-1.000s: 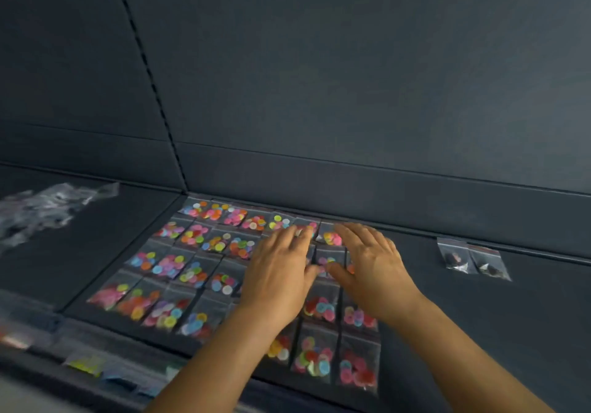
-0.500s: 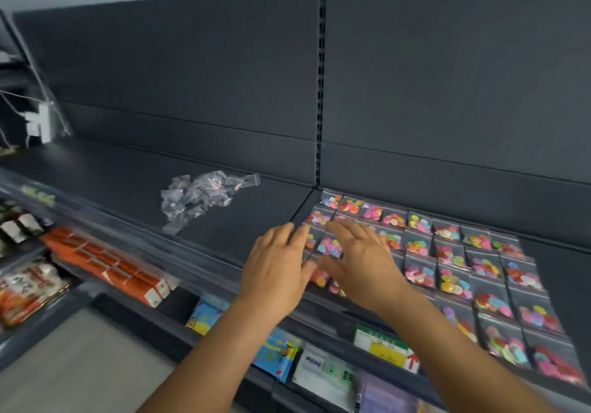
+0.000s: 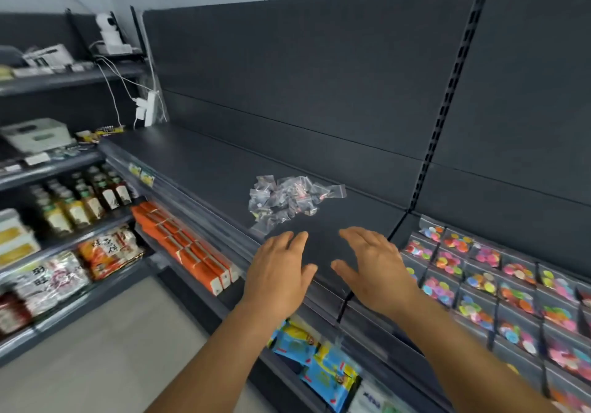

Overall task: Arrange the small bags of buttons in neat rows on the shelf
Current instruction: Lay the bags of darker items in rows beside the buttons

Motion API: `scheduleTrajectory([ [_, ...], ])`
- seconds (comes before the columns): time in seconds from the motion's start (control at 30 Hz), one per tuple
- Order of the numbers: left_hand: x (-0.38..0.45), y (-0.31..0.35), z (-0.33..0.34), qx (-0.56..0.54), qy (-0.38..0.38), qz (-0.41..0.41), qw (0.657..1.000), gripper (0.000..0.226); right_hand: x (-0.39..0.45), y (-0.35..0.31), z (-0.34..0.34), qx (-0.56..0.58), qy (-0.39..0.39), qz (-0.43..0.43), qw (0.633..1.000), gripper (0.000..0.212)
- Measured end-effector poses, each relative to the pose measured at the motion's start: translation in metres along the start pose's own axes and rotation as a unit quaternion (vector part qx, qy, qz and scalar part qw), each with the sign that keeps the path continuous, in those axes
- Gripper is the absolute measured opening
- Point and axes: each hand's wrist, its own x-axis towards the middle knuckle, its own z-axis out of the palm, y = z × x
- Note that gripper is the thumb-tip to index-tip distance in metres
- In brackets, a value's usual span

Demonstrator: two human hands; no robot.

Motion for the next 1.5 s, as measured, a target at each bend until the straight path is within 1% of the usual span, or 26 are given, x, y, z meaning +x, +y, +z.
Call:
scheduleTrajectory([
  [0.23,0.049,-0.060,0.014,0.006,-0.006,-0.051,0.999,0.056,0.083,-0.009,0.032,0.016,-0.029,-0.046,0.998,0.058],
  [0.37,0.077,-0.087,0.025,0.012,-0.014,-0.082,0.996,0.053,0.128,-0.011,0.049,0.033,-0.059,-0.059,0.996,0.056],
  [0.47,0.089,-0.101,0.033,0.012,-0.014,-0.084,0.996,0.045,0.156,-0.013,0.063,0.036,-0.073,-0.072,0.994,0.053],
  [0.57,0.095,-0.109,0.042,0.001,-0.002,-0.069,0.998,0.032,0.174,-0.013,0.074,0.012,-0.096,-0.075,0.992,0.050],
  [0.67,0.098,-0.112,0.049,-0.015,0.016,-0.048,0.999,0.027,0.180,-0.009,0.078,-0.003,-0.115,-0.053,0.992,0.042],
  [0.77,0.098,-0.105,0.051,-0.024,0.033,-0.016,0.999,0.026,0.181,-0.005,0.075,0.014,-0.107,-0.042,0.993,0.029],
  [0.9,0.099,-0.091,0.053,-0.092,-0.013,0.026,0.995,0.025,0.174,0.005,0.067,0.019,-0.088,-0.020,0.996,0.022],
  [1.0,0.103,-0.088,0.051,-0.135,-0.041,0.023,0.990,0.024,0.166,0.014,0.060,0.014,-0.063,0.025,0.998,0.019],
  [1.07,0.108,-0.090,0.049,-0.142,-0.044,0.011,0.989,0.029,0.162,0.018,0.059,0.025,-0.038,0.068,0.997,0.020],
  [1.17,0.117,-0.088,0.048,-0.137,-0.057,-0.010,0.989,0.043,0.160,0.016,0.061,0.052,-0.035,0.134,0.989,0.034],
  [1.2,0.119,-0.085,0.049,-0.130,-0.072,-0.020,0.989,0.050,0.160,0.015,0.062,0.057,-0.042,0.152,0.986,0.034],
  [1.27,0.123,-0.080,0.052,-0.115,-0.107,-0.037,0.987,0.057,0.159,0.012,0.064,0.069,-0.047,0.177,0.981,0.024],
  [1.3,0.125,-0.078,0.053,-0.117,-0.118,-0.042,0.985,0.055,0.158,0.011,0.065,0.079,-0.044,0.183,0.979,0.017],
  [1.37,0.126,-0.075,0.053,-0.135,-0.119,-0.047,0.983,0.040,0.155,0.010,0.067,0.102,-0.030,0.187,0.977,0.006],
  [1.43,0.126,-0.074,0.052,-0.158,-0.099,-0.042,0.982,0.022,0.151,0.009,0.066,0.126,-0.009,0.189,0.974,0.004],
  [1.5,0.126,-0.076,0.052,-0.199,-0.086,-0.050,0.975,0.016,0.146,0.009,0.062,0.173,0.018,0.199,0.965,0.005],
])
